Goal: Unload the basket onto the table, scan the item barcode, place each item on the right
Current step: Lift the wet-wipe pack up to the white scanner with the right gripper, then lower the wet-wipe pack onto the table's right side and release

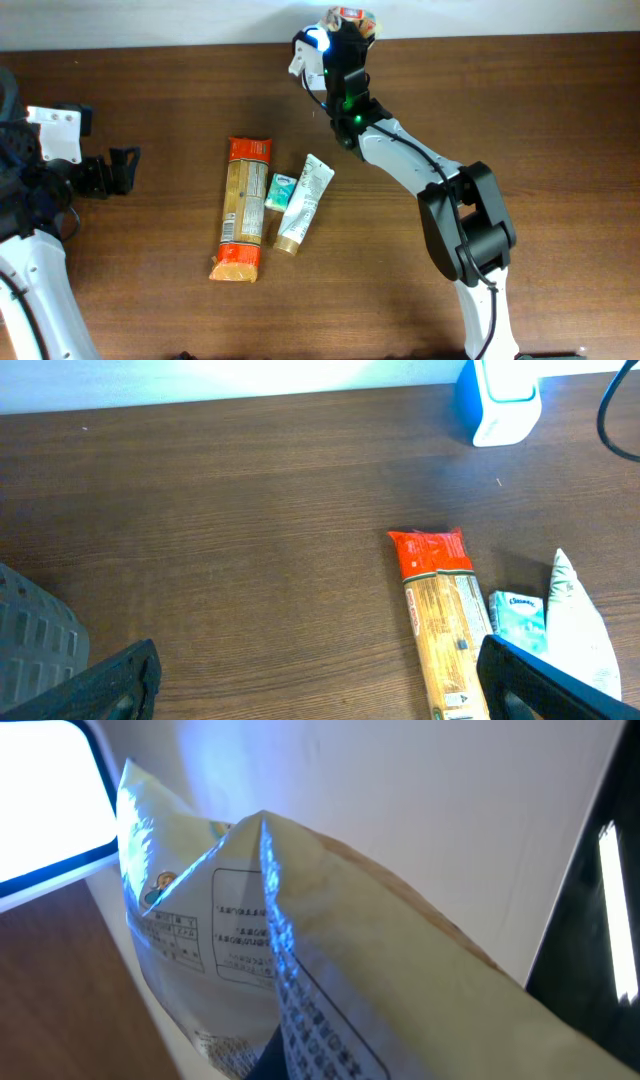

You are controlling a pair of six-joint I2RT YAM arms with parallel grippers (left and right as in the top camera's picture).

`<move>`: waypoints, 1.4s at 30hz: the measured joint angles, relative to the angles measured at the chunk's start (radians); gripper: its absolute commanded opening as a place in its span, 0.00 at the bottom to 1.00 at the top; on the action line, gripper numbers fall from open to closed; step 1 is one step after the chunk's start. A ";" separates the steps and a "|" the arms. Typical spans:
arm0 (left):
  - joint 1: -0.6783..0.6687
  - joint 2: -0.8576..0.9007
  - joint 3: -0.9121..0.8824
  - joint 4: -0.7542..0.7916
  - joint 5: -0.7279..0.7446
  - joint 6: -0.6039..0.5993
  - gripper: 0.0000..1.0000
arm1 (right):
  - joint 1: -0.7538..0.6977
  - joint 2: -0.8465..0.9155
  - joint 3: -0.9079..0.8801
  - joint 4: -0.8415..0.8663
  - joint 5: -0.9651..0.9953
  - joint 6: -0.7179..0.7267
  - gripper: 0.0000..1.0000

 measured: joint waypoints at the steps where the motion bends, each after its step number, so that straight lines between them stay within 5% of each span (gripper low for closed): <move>1: 0.000 0.000 0.000 0.000 0.000 0.000 0.99 | 0.000 0.005 0.000 0.018 -0.015 -0.028 0.04; 11: 0.000 0.000 0.000 0.000 0.000 0.000 0.99 | -0.008 0.057 0.000 0.167 -0.121 -0.192 0.04; 28: 0.000 0.000 0.000 0.000 0.000 0.000 0.99 | -0.021 0.068 0.000 0.169 -0.154 -0.108 0.04; 32: 0.000 0.000 0.000 0.001 0.000 0.000 0.99 | -0.019 -0.080 0.000 -0.050 -0.113 0.086 0.04; 37: 0.000 0.000 0.000 0.000 0.001 0.000 0.99 | -0.022 -0.423 0.012 -0.628 -0.182 0.681 0.04; 42: 0.000 0.001 0.000 0.000 0.000 0.000 0.99 | -0.107 -0.664 0.014 -1.104 -0.586 1.248 0.04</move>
